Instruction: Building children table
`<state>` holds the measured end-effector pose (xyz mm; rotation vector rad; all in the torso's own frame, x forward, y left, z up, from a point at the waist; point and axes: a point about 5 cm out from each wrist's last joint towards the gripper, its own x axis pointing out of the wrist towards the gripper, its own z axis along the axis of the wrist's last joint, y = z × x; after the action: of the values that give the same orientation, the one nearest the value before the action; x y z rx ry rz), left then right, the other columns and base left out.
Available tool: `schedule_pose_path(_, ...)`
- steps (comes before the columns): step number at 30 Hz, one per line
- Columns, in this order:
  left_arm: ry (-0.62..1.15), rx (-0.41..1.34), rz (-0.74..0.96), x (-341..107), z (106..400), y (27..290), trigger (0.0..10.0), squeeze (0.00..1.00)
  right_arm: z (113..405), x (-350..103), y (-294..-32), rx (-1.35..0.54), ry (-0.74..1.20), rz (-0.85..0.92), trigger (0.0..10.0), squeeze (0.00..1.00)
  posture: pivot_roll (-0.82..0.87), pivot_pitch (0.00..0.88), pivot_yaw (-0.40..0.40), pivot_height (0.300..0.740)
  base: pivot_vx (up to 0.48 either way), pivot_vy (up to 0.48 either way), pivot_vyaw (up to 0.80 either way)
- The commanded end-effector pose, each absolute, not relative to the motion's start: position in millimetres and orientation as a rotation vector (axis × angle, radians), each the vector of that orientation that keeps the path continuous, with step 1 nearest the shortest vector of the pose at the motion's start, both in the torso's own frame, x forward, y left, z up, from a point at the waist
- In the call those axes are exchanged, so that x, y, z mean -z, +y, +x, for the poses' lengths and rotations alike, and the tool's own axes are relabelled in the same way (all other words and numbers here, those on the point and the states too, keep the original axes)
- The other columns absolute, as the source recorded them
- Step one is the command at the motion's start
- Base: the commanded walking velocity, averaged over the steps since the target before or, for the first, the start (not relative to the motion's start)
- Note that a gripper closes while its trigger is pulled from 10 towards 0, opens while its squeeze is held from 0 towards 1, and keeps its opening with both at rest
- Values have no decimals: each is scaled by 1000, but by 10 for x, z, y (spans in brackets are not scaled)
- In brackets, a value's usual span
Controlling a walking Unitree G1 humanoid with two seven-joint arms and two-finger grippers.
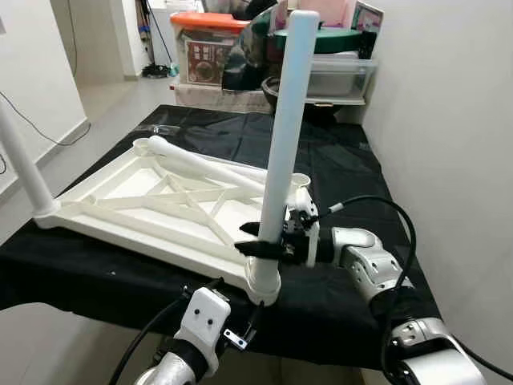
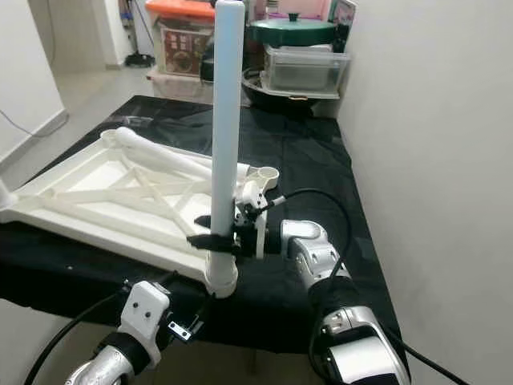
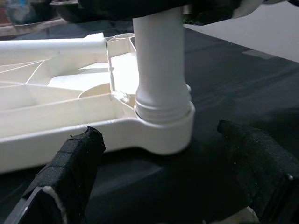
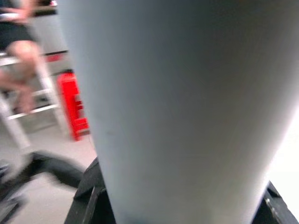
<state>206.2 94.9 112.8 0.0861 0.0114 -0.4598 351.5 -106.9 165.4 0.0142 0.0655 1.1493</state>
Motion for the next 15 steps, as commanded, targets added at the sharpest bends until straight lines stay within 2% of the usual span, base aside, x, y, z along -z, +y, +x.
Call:
schedule_pose_path(1,11,467,86,-1126,2057,951,10000,0,3632,-1676,-1209,-945,62,11,0,0,120,0,-80,740,0,0,0)
schedule_pose_path(3,10,468,86,-1127,2063,954,10000,0,3735,-1604,-1360,-635,70,40,0,0,117,0,-76,740,0,0,0)
schedule_pose_path(4,10,468,86,-1127,2063,954,10000,0,3735,-1604,-1360,-635,70,40,0,0,117,0,-76,740,0,0,0)
schedule_pose_path(5,9,468,86,-1127,2066,958,10000,0,3767,-1559,-1467,-447,74,38,0,0,115,0,-75,740,0,0,0)
schedule_pose_path(6,9,468,86,-1127,2066,958,10000,0,3767,-1559,-1467,-447,74,38,0,0,115,0,-75,740,0,0,0)
schedule_pose_path(8,8,471,88,-1130,2070,960,10000,0,3673,-1514,-1734,51,51,46,0,0,113,0,-70,740,0,0,0)
schedule_pose_path(9,7,472,89,-1130,2070,962,10000,0,3584,-1512,-1808,215,35,50,0,0,112,0,-69,740,0,0,0)
schedule_pose_path(12,7,473,89,-1131,2070,962,10000,0,3487,-1518,-1785,311,24,70,0,0,110,0,-68,740,0,0,0)
schedule_pose_path(14,7,472,90,-1132,2070,962,10000,0,3382,-1519,-1604,356,33,125,0,0,113,0,-70,740,0,0,0)
schedule_pose_path(15,7,472,90,-1132,2070,962,10000,0,3382,-1519,-1604,356,33,125,0,0,113,0,-70,740,0,0,0)
